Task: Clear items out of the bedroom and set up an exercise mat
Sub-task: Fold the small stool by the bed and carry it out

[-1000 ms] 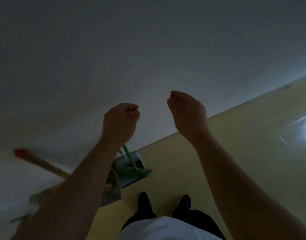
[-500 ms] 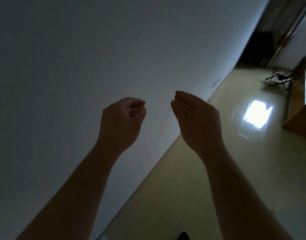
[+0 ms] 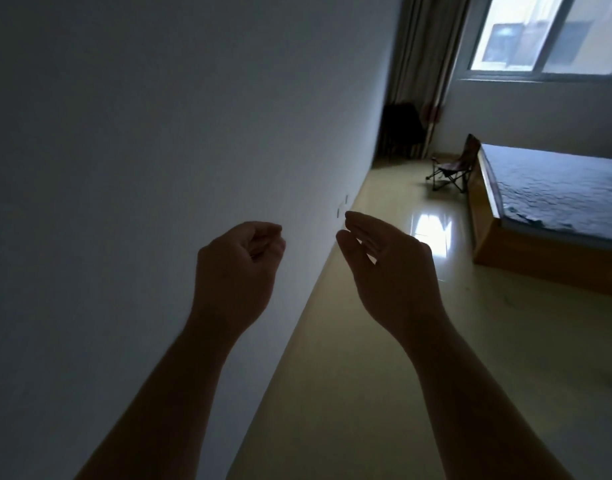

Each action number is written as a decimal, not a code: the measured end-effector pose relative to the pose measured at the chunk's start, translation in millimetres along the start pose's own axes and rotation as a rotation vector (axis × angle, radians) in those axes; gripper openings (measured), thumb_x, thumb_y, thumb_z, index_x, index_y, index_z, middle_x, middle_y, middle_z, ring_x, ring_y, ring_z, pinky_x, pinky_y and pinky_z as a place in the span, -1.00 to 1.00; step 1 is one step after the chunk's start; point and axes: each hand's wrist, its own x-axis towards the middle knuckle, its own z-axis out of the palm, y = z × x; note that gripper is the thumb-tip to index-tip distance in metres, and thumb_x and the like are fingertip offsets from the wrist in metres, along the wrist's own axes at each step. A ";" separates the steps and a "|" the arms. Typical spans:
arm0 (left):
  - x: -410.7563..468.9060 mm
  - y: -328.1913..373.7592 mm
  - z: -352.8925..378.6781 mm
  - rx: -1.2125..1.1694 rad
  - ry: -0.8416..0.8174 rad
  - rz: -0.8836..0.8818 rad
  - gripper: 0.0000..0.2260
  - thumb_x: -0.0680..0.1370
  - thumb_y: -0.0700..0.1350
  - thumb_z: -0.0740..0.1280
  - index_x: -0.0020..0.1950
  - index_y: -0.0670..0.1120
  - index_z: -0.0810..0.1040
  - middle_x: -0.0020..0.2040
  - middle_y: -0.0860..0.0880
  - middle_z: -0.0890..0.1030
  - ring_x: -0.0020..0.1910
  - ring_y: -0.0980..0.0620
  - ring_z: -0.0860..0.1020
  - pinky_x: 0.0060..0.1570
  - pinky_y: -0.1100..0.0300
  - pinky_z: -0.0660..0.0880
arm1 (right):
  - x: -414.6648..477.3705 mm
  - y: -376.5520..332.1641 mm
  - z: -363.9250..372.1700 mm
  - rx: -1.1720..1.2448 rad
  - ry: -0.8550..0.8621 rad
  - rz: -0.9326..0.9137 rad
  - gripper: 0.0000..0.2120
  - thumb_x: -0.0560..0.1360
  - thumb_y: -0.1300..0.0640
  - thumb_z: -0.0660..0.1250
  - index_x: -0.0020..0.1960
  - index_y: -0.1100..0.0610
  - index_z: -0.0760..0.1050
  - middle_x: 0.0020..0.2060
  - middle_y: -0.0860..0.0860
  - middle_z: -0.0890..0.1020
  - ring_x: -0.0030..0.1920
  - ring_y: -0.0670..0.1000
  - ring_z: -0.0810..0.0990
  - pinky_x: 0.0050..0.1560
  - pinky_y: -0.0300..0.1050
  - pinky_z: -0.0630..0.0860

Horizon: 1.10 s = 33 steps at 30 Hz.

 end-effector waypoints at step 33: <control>509.2 -90.5 450.1 -0.154 -0.448 0.272 -0.80 0.55 -0.05 0.42 0.16 -0.01 0.67 -0.01 0.13 0.70 -0.10 0.39 0.59 -0.03 0.61 0.43 | 482.4 363.1 77.9 -0.241 0.394 0.222 -0.62 0.59 -0.04 0.33 0.34 0.09 0.55 0.21 -0.04 0.65 0.18 -0.11 0.64 0.22 -0.05 0.59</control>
